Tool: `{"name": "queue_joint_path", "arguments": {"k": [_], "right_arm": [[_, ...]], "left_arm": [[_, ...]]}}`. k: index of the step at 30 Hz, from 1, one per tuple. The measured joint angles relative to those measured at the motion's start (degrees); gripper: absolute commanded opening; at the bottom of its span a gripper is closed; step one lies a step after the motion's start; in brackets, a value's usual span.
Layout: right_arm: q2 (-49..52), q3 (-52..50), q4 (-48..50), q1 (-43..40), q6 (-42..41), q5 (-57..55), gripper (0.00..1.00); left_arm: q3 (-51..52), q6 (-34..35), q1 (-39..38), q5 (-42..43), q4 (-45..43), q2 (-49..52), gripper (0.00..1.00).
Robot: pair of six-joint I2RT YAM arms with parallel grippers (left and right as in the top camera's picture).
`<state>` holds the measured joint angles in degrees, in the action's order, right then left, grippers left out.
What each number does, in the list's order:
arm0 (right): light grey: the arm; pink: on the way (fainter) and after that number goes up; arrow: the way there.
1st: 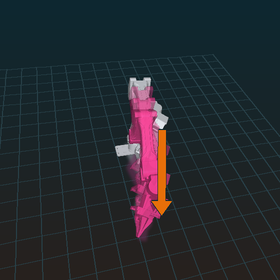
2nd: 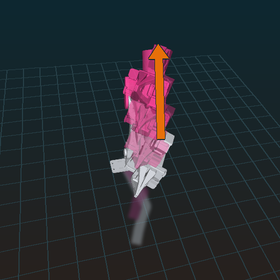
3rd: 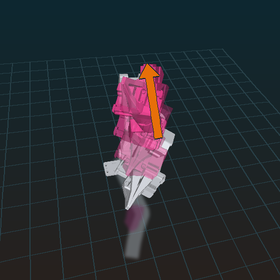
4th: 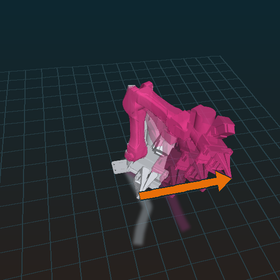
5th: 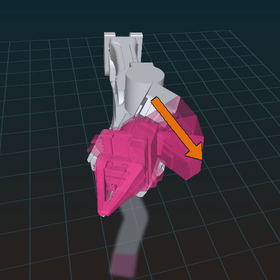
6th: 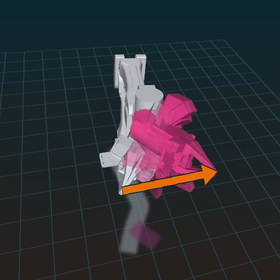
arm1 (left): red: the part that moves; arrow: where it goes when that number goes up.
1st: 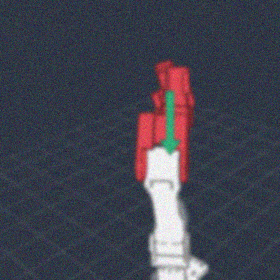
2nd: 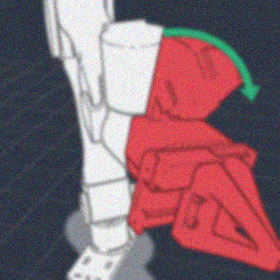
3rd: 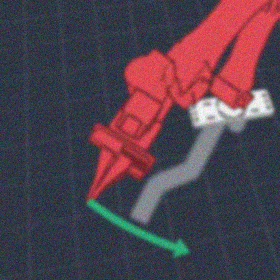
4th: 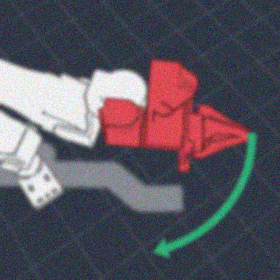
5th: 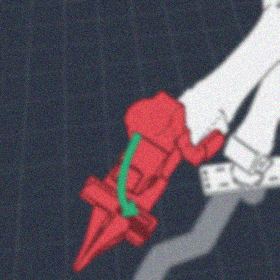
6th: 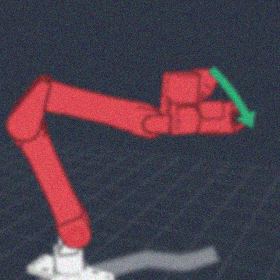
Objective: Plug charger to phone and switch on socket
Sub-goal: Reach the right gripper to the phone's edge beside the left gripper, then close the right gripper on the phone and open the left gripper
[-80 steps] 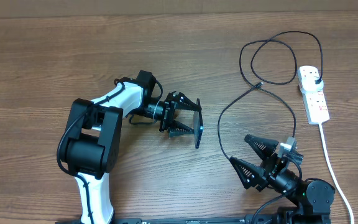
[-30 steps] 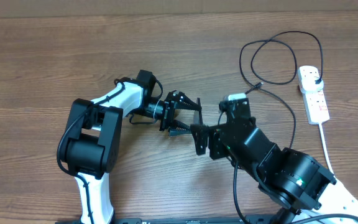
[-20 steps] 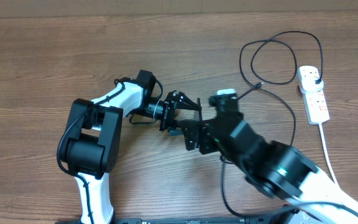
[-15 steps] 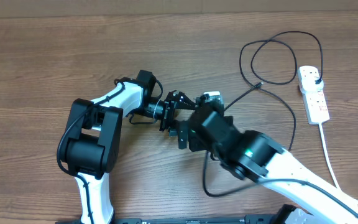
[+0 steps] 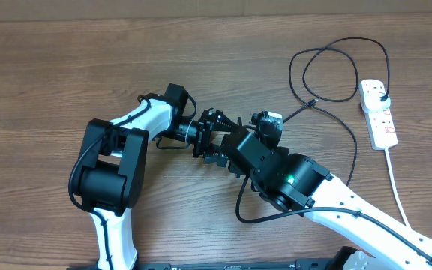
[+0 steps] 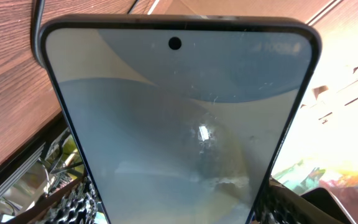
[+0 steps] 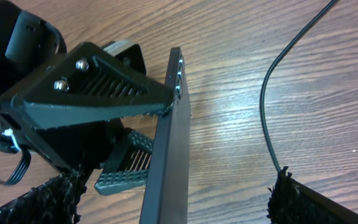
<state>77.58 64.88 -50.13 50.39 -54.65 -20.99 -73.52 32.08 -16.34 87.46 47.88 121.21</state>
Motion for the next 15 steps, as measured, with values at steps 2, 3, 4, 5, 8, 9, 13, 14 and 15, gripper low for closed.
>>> {"name": "queue_joint_path", "arguments": {"k": [2, 3, 4, 5, 8, 9, 13, 14, 15], "right_arm": [[0.0, 0.0, 0.0, 0.0, -0.2, 0.5, 1.0], [0.0, 0.0, 0.0, 0.0, -0.2, 0.7, 1.0], [0.0, 0.0, 0.0, 0.0, -0.2, 0.9, 1.0], [0.0, 0.0, 0.0, 0.0, -0.2, 0.9, 1.0], [0.4, 0.0, 0.0, 0.0, -0.2, 1.2, 1.0], [0.9, 0.0, 0.0, 0.0, 0.2, 1.3, 1.0], [3.1, -0.1, 1.5, 0.0, 3.6, 1.3, 0.93], [3.5, -0.2, 2.0, 0.0, 4.5, 1.3, 0.86], [3.7, -0.2, 2.1, 0.0, 5.0, 1.3, 0.81]], "left_arm": [[0.0, 0.3, 0.0, 0.0, -0.1, 0.0, 0.46], [0.0, 0.6, 0.0, 0.0, -0.2, 0.0, 0.46], [0.0, 0.7, 0.0, 0.0, -0.1, 0.0, 0.46], [0.0, 0.9, 0.0, 0.0, -0.1, 0.0, 0.46], [0.0, 1.7, 0.0, 0.0, -0.2, 0.0, 0.46], [0.0, 2.4, 0.0, 0.0, -0.1, 0.0, 0.46], [0.0, 3.1, 0.0, 0.0, -0.2, 0.0, 0.46], [0.0, 3.4, 0.0, 0.0, -0.2, 0.0, 0.46], [0.0, 3.5, 0.0, 0.0, -0.2, 0.0, 0.46]]}}
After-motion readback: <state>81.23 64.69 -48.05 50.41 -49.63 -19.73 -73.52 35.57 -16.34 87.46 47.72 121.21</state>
